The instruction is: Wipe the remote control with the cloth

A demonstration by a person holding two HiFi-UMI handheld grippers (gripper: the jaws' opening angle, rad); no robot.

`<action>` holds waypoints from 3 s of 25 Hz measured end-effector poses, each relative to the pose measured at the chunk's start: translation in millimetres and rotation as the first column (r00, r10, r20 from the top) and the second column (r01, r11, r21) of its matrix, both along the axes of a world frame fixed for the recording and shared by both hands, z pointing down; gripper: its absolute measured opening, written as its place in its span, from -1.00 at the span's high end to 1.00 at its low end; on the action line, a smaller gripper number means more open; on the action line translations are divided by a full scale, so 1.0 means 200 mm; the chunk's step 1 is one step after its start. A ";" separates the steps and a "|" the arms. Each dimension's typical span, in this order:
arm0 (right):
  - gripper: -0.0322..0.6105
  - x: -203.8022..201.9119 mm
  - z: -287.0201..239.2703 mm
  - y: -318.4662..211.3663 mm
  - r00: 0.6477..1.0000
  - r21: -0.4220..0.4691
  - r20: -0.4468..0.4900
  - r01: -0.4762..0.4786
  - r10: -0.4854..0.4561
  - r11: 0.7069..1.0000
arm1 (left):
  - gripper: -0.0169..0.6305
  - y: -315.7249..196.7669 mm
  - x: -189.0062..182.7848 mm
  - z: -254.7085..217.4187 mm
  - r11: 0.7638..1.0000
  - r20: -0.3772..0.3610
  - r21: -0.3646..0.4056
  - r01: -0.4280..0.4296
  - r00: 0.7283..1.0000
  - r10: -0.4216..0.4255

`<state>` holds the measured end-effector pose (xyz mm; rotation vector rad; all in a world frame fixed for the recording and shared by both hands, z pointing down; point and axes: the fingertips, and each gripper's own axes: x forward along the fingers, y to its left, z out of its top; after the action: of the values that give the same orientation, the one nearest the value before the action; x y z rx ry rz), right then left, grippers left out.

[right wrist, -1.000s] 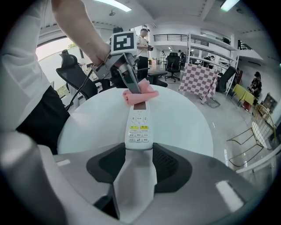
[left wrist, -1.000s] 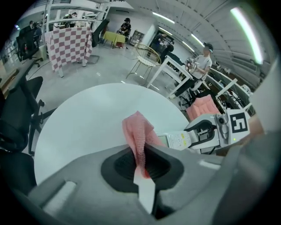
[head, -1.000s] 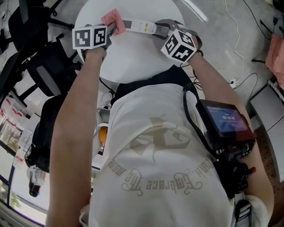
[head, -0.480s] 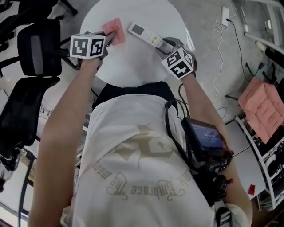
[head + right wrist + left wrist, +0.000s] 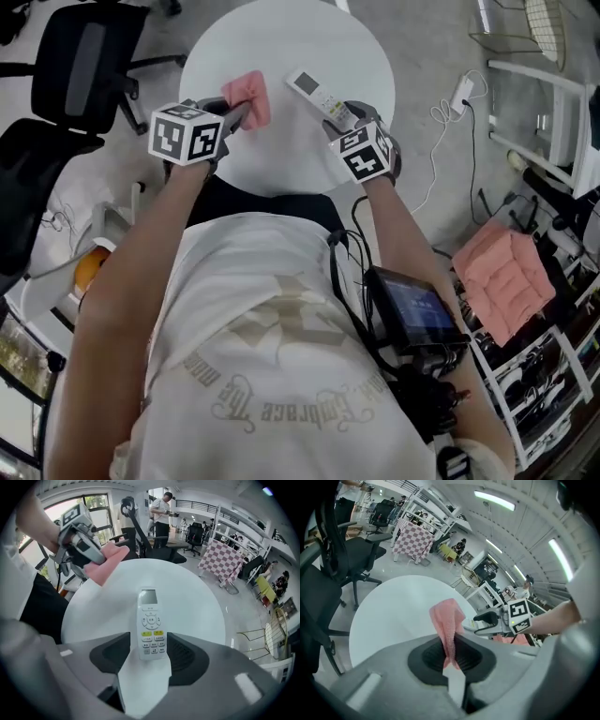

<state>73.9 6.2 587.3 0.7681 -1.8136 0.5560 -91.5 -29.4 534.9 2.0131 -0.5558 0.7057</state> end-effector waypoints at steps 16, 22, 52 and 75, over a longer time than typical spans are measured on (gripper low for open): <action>0.11 -0.05 0.07 -0.03 0.891 -0.171 -0.210 0.372 -0.402 0.912 | 0.89 0.33 -0.17 -0.05 0.999 -0.047 -0.005 0.053 0.997 -0.053; 0.16 0.00 0.08 -0.05 0.879 -0.223 -0.212 0.383 -0.428 0.897 | 0.89 0.29 -0.22 -0.05 0.995 -0.035 -0.005 0.099 0.994 -0.099; 0.17 -0.47 -0.74 0.08 0.425 -0.232 0.848 -0.244 0.319 0.942 | 0.89 0.35 0.09 -0.41 0.978 -0.475 -0.092 -0.190 0.871 0.124; 0.17 -0.60 -0.92 0.33 0.282 -0.250 0.919 -0.118 0.274 0.961 | 0.89 0.34 0.23 -0.68 0.964 -0.575 0.042 -0.263 0.783 0.238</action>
<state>-46.9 72.8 403.5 0.5727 -2.7456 1.5664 -45.9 38.4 398.4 2.1438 0.0928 0.2162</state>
